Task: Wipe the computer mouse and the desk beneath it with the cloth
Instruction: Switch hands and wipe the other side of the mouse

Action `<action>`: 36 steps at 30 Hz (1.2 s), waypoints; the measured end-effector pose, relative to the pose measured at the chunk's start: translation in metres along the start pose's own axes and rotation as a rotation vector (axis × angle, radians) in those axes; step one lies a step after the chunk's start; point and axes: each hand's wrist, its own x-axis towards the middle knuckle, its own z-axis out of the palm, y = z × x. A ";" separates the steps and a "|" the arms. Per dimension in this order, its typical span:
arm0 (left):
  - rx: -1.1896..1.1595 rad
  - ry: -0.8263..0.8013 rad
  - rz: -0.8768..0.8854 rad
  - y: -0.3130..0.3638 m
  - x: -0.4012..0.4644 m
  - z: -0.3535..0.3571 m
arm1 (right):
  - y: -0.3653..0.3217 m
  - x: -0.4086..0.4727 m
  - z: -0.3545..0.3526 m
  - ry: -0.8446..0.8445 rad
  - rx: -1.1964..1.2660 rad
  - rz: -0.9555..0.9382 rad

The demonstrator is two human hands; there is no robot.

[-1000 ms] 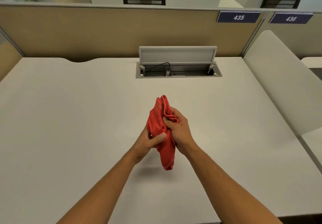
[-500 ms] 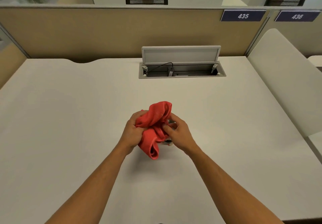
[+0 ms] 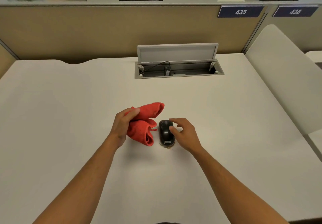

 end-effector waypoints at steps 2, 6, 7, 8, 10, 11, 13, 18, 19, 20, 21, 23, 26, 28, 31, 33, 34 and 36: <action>0.102 0.086 -0.003 -0.002 0.005 0.010 | 0.004 0.002 0.002 -0.111 -0.138 -0.057; 0.473 0.189 0.122 -0.011 0.013 0.034 | 0.011 0.004 0.006 -0.241 -0.301 -0.162; 0.556 0.159 0.158 -0.013 0.013 0.040 | 0.012 0.004 0.007 -0.238 -0.322 -0.188; 0.635 0.127 0.197 -0.017 0.013 0.044 | 0.013 0.004 0.008 -0.226 -0.339 -0.210; 0.767 0.060 0.256 -0.022 0.012 0.052 | 0.012 0.005 0.007 -0.194 -0.380 -0.240; 0.821 0.016 0.267 -0.024 0.013 0.054 | 0.011 0.005 0.006 -0.178 -0.397 -0.254; 0.942 -0.117 0.252 -0.027 0.016 0.055 | 0.011 0.006 0.004 -0.157 -0.407 -0.279; 1.246 -0.427 0.182 -0.024 0.024 0.053 | 0.012 0.007 0.002 -0.171 -0.430 -0.291; 1.274 -0.448 0.182 -0.023 0.026 0.051 | 0.012 0.008 0.002 -0.176 -0.428 -0.285; 1.293 -0.457 0.179 -0.021 0.027 0.050 | 0.013 0.008 0.002 -0.185 -0.427 -0.279; 1.311 -0.456 0.175 -0.020 0.027 0.049 | 0.013 0.008 0.002 -0.194 -0.430 -0.273; 1.366 -0.426 0.170 -0.018 0.025 0.050 | 0.013 0.008 0.003 -0.204 -0.449 -0.261; 1.475 -0.288 0.149 -0.015 0.025 0.053 | 0.015 0.007 0.004 -0.199 -0.481 -0.225; 1.493 -0.181 0.120 -0.014 0.025 0.051 | 0.016 0.006 0.005 -0.194 -0.493 -0.210; 1.386 -0.050 0.145 -0.015 0.024 0.048 | 0.017 0.006 0.006 -0.191 -0.500 -0.206; 1.311 -0.043 0.170 -0.016 0.025 0.050 | 0.017 0.006 0.006 -0.191 -0.502 -0.209; 1.294 -0.072 0.168 -0.017 0.025 0.052 | 0.017 0.006 0.006 -0.195 -0.503 -0.212; 1.302 -0.177 0.155 -0.021 0.024 0.057 | 0.017 0.007 0.006 -0.199 -0.504 -0.213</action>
